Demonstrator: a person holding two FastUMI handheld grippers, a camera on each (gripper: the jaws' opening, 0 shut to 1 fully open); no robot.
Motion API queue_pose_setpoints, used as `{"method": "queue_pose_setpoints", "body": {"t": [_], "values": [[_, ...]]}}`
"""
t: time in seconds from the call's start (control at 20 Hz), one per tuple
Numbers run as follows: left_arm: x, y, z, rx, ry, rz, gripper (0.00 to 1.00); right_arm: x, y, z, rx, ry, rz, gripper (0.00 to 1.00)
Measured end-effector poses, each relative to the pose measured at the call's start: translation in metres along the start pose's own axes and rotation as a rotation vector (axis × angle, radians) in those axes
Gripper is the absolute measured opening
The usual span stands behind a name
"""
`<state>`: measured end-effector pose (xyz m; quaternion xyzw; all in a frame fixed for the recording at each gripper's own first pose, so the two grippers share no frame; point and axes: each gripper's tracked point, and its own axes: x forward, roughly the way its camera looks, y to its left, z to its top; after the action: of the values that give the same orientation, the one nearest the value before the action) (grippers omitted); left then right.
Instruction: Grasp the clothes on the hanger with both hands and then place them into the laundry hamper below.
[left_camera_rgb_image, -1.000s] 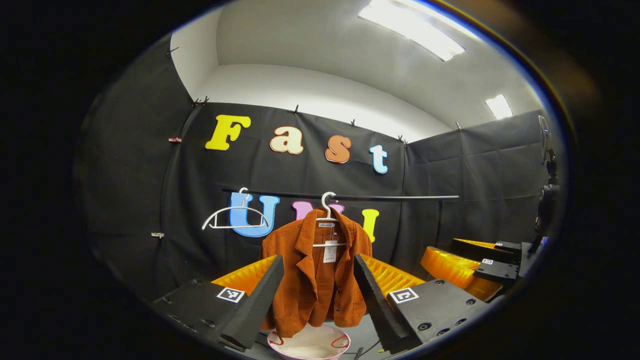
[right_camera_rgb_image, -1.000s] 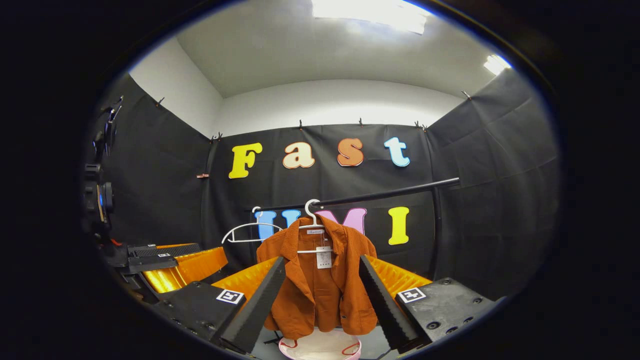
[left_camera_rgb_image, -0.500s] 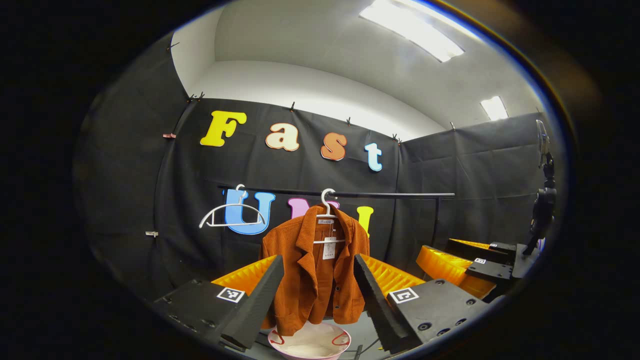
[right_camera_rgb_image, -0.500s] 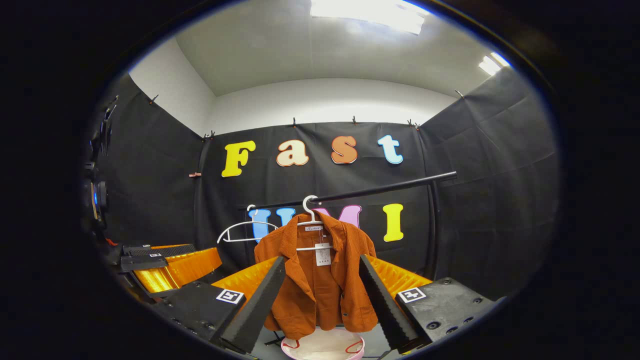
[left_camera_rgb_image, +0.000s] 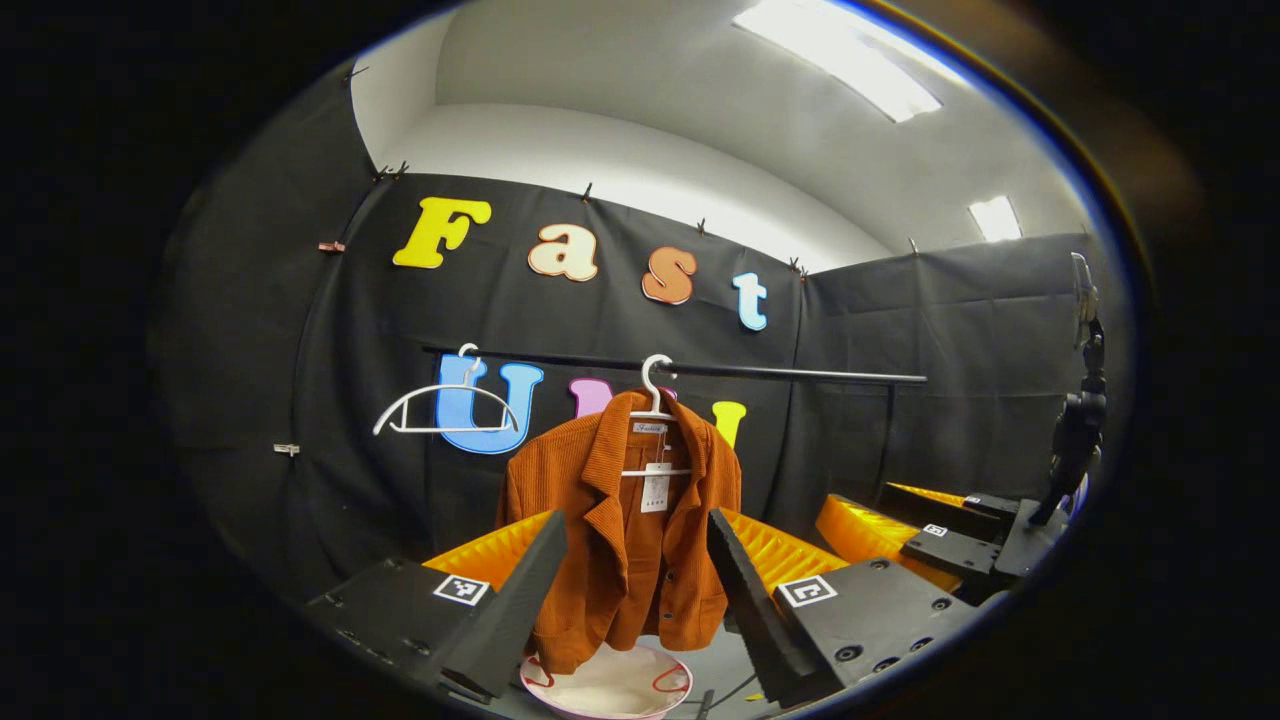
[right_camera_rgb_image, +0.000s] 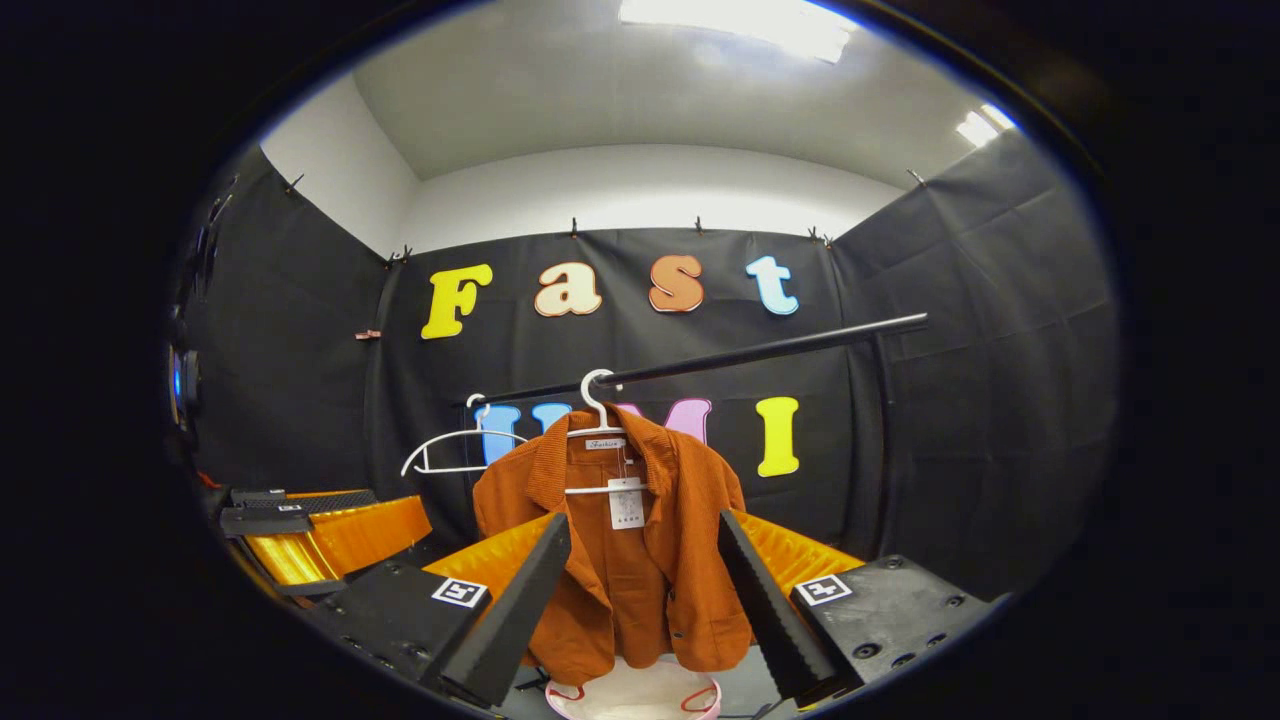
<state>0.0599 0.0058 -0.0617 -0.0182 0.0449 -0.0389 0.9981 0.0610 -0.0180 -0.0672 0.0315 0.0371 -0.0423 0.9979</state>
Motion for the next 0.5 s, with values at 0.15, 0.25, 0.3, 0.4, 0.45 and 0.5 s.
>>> {"method": "queue_pose_setpoints", "body": {"t": [0.15,0.25,0.3,0.4,0.45,0.5], "values": [[0.037,0.009,-0.011,0.015,0.018,0.052,0.89,0.055,0.001,-0.018,0.035,0.018,0.065,0.96],[0.062,0.013,-0.013,0.012,0.016,0.081,0.89,0.092,-0.006,-0.03,0.034,0.013,0.092,0.98],[0.073,0.017,-0.013,0.01,0.011,0.106,0.89,0.111,-0.012,-0.036,0.034,0.016,0.097,0.98],[0.092,0.023,-0.017,-0.013,0.011,0.157,0.89,0.141,-0.017,-0.055,0.037,0.036,0.109,0.98],[0.1,0.024,-0.019,-0.023,0.011,0.178,0.89,0.155,-0.021,-0.064,0.037,0.041,0.109,0.97],[0.106,0.028,-0.022,-0.027,0.014,0.202,0.89,0.167,-0.025,-0.072,0.035,0.05,0.108,0.96]]}}
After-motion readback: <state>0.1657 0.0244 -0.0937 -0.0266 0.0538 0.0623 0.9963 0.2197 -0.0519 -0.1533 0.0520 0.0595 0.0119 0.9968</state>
